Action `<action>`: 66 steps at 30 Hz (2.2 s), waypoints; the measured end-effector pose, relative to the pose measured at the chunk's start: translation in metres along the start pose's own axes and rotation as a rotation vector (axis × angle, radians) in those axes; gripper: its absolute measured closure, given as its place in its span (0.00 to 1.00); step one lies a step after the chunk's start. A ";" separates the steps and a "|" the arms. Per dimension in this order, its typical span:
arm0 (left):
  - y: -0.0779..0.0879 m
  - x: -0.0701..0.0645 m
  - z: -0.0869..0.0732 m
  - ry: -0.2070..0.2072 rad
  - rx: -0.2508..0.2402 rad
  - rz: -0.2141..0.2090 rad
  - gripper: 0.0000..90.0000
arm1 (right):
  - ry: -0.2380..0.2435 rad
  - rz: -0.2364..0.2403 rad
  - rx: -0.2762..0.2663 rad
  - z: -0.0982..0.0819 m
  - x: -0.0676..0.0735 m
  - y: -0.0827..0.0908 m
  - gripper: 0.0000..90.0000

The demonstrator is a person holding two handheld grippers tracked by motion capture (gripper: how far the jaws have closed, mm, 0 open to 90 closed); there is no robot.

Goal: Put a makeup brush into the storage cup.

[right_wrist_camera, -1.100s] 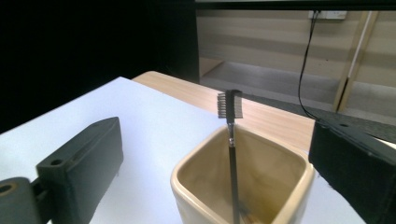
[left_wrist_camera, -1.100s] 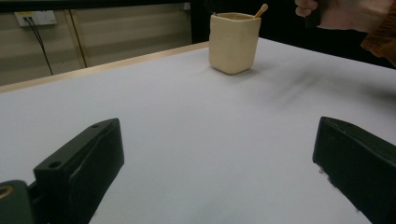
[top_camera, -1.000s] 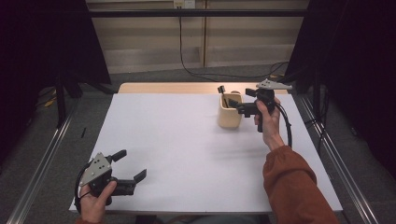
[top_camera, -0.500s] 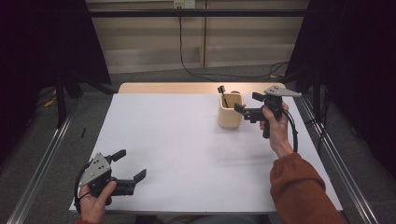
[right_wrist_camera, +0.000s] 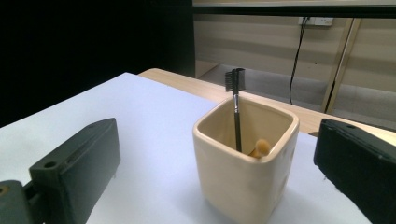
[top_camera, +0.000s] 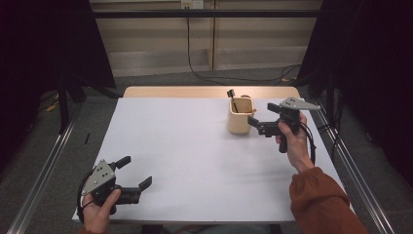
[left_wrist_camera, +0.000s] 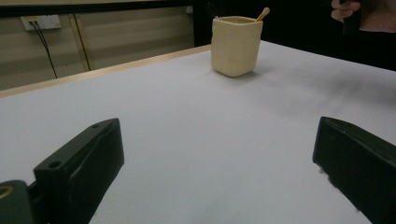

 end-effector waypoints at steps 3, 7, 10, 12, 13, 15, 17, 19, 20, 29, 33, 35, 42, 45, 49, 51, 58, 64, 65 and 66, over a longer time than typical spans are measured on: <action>0.000 -0.001 0.000 -0.001 -0.001 -0.001 0.02 | -0.012 0.008 0.012 -0.005 0.004 0.005 0.00; 0.000 -0.001 0.000 0.002 -0.001 0.001 0.02 | -0.003 0.008 0.016 -0.010 0.008 0.013 0.00; 0.000 -0.001 0.000 -0.001 0.000 0.001 0.02 | 0.003 0.008 0.016 -0.013 0.011 0.018 0.00; 0.000 -0.001 0.000 0.000 -0.001 0.001 0.02 | 0.004 0.009 0.018 -0.016 0.012 0.023 0.00; 0.000 0.000 0.000 0.002 -0.001 0.003 0.02 | 0.005 0.010 0.018 -0.017 0.013 0.024 0.00; 0.000 0.000 0.000 0.004 0.000 0.005 0.02 | 0.007 0.010 0.018 -0.018 0.015 0.028 0.00; 0.000 0.000 0.000 0.000 0.001 0.004 0.02 | 0.009 0.007 0.012 -0.017 0.016 0.032 0.00; 0.000 -0.001 0.000 0.001 0.001 0.003 0.02 | 0.015 0.006 0.015 -0.018 0.019 0.036 0.00; 0.001 -0.001 0.000 0.000 0.001 0.004 0.02 | 0.016 0.006 0.017 -0.019 0.020 0.038 0.00; 0.001 0.000 0.001 0.000 -0.001 0.010 0.02 | 0.007 0.000 0.015 -0.027 0.023 0.059 0.01; 0.002 0.000 0.001 0.001 -0.004 0.010 0.02 | -0.003 0.002 0.012 -0.031 0.027 0.068 0.01; 0.002 0.000 0.001 0.002 -0.004 0.011 0.02 | -0.007 0.004 0.015 -0.035 0.029 0.072 0.01; 0.003 0.000 0.000 -0.002 0.000 0.011 0.02 | -0.022 -0.009 0.013 -0.040 0.032 0.087 0.01; 0.003 0.000 0.001 -0.002 -0.005 0.012 0.02 | -0.022 -0.014 0.016 -0.042 0.033 0.093 0.02; 0.003 0.000 0.001 0.001 -0.004 0.015 0.02 | -0.024 -0.024 0.013 -0.045 0.034 0.101 0.02; 0.004 -0.001 0.001 -0.003 -0.004 0.013 0.02 | -0.030 -0.034 0.012 -0.046 0.032 0.105 0.02; 0.006 -0.002 0.002 0.001 -0.006 0.024 0.02 | -0.032 -0.064 0.009 -0.051 0.031 0.122 0.02; 0.007 -0.003 0.002 -0.001 -0.006 0.020 0.02 | -0.041 -0.070 0.016 -0.056 0.032 0.137 0.02; 0.007 -0.004 0.002 0.002 -0.005 0.021 0.02 | -0.047 -0.066 0.012 -0.055 0.033 0.138 0.01; 0.007 -0.004 0.002 0.002 -0.006 0.023 0.02 | -0.043 -0.061 0.008 -0.055 0.033 0.139 0.01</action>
Point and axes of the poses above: each handheld gripper's, and its own axes: y roughly backward along the jaws, z roughly out of its top, x roughly to its left, the point moved 10 cm from there along -y, roughly forward along the jaws, and after that the axes turned 14 degrees about -x, right-handed, at the moved point
